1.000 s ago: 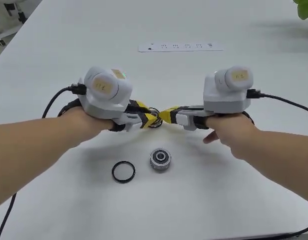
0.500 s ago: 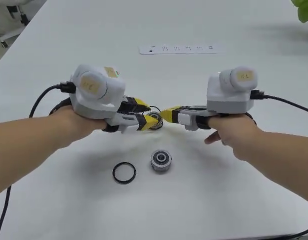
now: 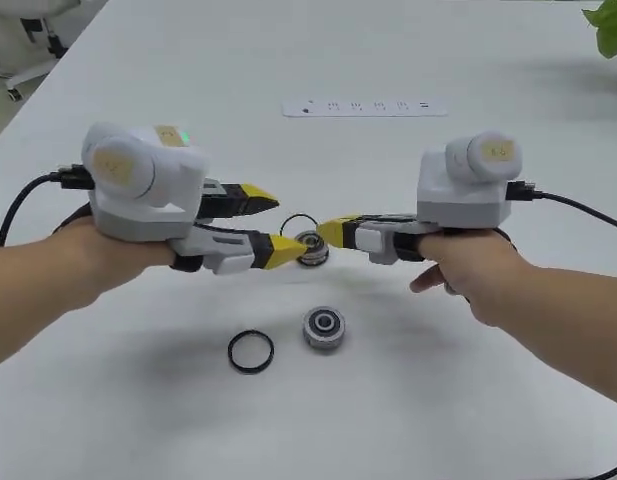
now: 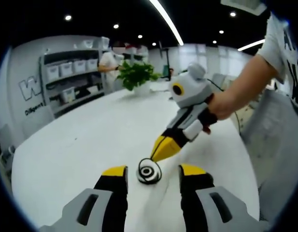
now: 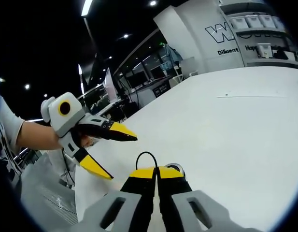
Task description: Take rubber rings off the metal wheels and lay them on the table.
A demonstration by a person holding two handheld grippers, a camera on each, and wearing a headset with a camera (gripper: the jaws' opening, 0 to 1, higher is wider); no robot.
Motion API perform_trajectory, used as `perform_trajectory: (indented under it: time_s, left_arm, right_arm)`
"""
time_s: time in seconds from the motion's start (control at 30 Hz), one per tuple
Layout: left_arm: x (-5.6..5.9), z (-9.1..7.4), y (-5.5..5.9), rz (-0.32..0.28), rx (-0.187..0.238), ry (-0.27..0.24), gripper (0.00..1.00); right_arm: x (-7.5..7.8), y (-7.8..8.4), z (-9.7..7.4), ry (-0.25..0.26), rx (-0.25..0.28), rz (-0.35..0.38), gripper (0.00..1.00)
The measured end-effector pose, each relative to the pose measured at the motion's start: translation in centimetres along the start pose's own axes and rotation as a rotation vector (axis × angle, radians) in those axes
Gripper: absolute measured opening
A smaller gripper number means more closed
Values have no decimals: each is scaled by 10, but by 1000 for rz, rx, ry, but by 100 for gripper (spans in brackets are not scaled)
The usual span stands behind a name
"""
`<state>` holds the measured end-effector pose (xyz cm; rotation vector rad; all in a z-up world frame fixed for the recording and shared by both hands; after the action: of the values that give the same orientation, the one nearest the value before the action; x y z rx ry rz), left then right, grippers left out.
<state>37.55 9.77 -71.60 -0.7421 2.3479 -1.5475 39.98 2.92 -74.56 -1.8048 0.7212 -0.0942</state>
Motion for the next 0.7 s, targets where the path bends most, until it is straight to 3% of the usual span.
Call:
perform_trajectory:
  time_s: [0.7]
  left_arm:
    - [6,-38,19,3,1,1,63]
  right_arm:
    - [-30,7,17,-76,-64,-32,0]
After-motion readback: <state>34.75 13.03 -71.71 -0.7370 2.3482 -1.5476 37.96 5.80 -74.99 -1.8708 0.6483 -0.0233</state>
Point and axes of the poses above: the centre of the closed fingertips' face, and the gripper's own axes: z roughly forward along the fingers, x roughly to its right, y roughly out of its underside, the point moved 3 cm from there along -z, roughly backward along the fingers, and after that the axes turned 9 degrees about -z, right-handed, at the moved point
